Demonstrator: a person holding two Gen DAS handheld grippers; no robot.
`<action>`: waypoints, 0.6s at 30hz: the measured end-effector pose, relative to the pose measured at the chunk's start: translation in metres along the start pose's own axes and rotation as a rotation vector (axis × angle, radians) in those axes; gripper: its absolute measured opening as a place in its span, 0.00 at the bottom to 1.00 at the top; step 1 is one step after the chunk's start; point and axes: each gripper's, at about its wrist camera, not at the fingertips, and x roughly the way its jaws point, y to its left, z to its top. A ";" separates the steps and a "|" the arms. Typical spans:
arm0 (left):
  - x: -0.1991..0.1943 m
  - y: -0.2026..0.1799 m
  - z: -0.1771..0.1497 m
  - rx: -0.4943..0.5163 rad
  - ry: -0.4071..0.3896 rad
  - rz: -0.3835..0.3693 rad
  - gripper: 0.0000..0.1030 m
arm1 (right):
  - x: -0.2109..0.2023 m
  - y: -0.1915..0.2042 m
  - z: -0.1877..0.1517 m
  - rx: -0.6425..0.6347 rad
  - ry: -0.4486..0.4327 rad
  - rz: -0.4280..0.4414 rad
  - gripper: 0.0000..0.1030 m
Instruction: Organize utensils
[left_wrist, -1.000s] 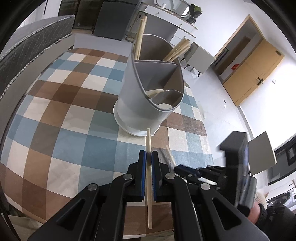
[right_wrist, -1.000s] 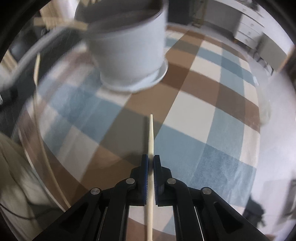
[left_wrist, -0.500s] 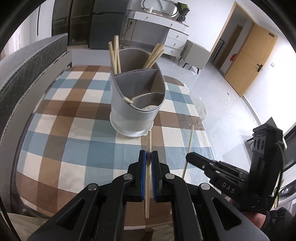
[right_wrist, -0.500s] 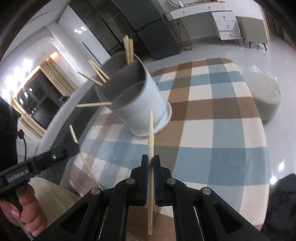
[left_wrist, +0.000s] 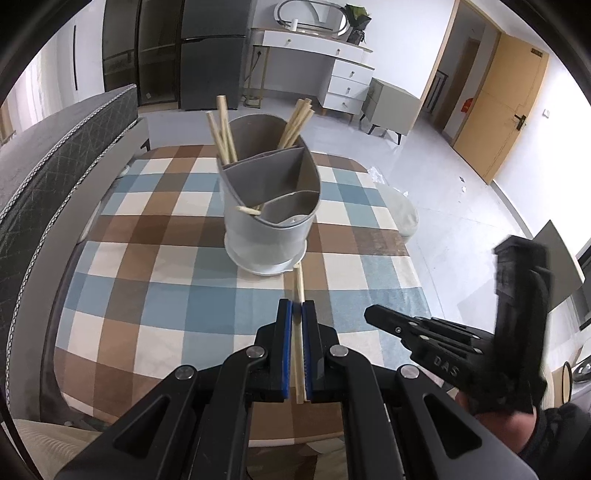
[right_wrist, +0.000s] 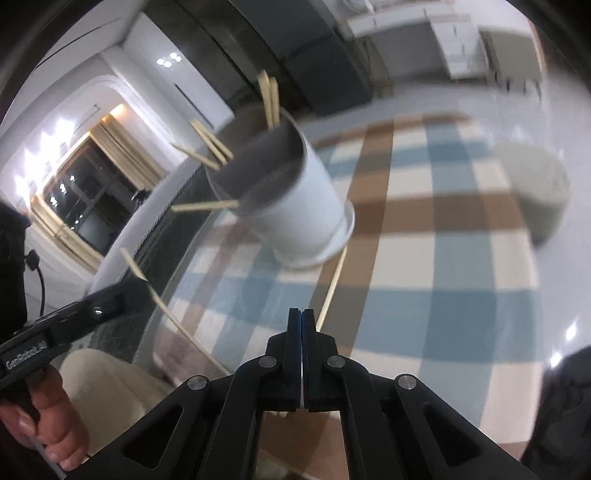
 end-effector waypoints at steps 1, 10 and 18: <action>-0.001 0.003 -0.001 -0.005 0.000 -0.002 0.01 | 0.009 -0.001 0.002 -0.009 0.044 -0.031 0.03; -0.004 0.039 -0.007 -0.083 -0.002 -0.046 0.01 | 0.086 0.012 0.026 -0.099 0.192 -0.211 0.46; 0.002 0.067 -0.009 -0.142 0.012 -0.100 0.01 | 0.130 0.037 0.010 -0.305 0.190 -0.445 0.36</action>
